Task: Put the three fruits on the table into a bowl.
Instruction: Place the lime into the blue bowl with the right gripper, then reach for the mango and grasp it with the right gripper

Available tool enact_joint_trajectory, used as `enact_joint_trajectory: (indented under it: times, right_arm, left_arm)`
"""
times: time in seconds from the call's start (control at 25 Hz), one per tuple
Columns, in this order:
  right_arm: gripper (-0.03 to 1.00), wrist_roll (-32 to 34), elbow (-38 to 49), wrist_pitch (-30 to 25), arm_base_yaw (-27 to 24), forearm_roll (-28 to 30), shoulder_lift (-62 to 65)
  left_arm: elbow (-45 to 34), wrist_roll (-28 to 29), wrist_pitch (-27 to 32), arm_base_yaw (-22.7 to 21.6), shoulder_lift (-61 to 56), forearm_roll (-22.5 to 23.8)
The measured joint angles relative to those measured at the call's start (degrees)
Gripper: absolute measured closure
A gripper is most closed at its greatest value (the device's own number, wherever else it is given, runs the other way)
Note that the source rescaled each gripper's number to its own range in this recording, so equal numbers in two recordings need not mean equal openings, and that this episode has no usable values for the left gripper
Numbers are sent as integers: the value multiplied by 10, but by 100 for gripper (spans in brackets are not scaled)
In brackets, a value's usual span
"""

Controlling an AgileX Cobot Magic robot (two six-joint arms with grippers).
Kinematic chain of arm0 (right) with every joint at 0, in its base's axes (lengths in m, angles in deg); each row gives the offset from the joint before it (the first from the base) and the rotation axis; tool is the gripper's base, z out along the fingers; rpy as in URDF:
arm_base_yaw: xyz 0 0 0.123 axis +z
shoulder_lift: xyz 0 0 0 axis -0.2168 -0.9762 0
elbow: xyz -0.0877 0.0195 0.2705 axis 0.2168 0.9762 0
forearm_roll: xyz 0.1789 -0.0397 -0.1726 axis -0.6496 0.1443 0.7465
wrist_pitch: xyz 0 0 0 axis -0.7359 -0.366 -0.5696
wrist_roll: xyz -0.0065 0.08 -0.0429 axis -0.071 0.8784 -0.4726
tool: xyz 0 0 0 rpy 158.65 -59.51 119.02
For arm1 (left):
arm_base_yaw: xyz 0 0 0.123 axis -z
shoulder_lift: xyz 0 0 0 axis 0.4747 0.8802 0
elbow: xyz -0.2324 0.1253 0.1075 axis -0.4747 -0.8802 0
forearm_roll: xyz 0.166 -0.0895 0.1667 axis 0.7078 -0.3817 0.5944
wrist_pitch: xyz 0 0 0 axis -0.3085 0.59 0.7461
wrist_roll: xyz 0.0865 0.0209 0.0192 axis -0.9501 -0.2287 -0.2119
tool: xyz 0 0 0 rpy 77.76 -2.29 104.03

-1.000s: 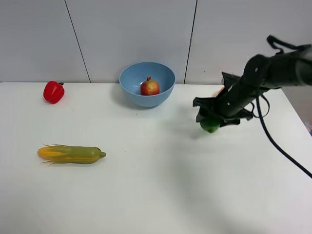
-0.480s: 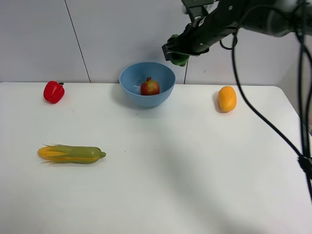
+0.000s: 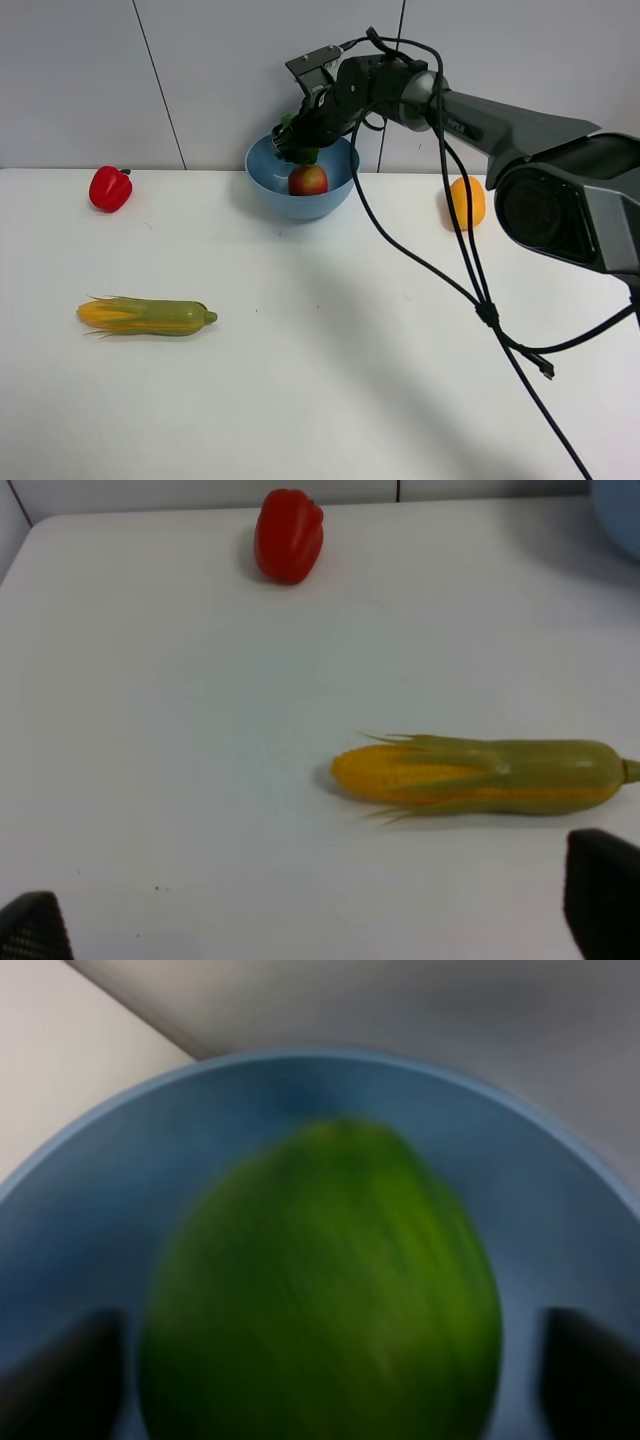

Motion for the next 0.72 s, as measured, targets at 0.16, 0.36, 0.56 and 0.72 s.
enact_joint_trajectory:
  times: [0.16, 0.36, 0.56, 0.72]
  right_arm:
    - [1, 0, -2, -8, 0, 0, 6]
    - [-3, 51, -2, -143, 0, -1, 53]
    - [-3, 159, -4, -285, -3, 24, 122]
    - [-3, 205, -5, -356, -24, 61, 138]
  left_arm:
    - [0, 0, 0, 0, 0, 0]
    - [0, 0, 0, 0, 0, 0]
    - [0, 0, 0, 0, 0, 0]
    - [0, 0, 0, 0, 0, 0]
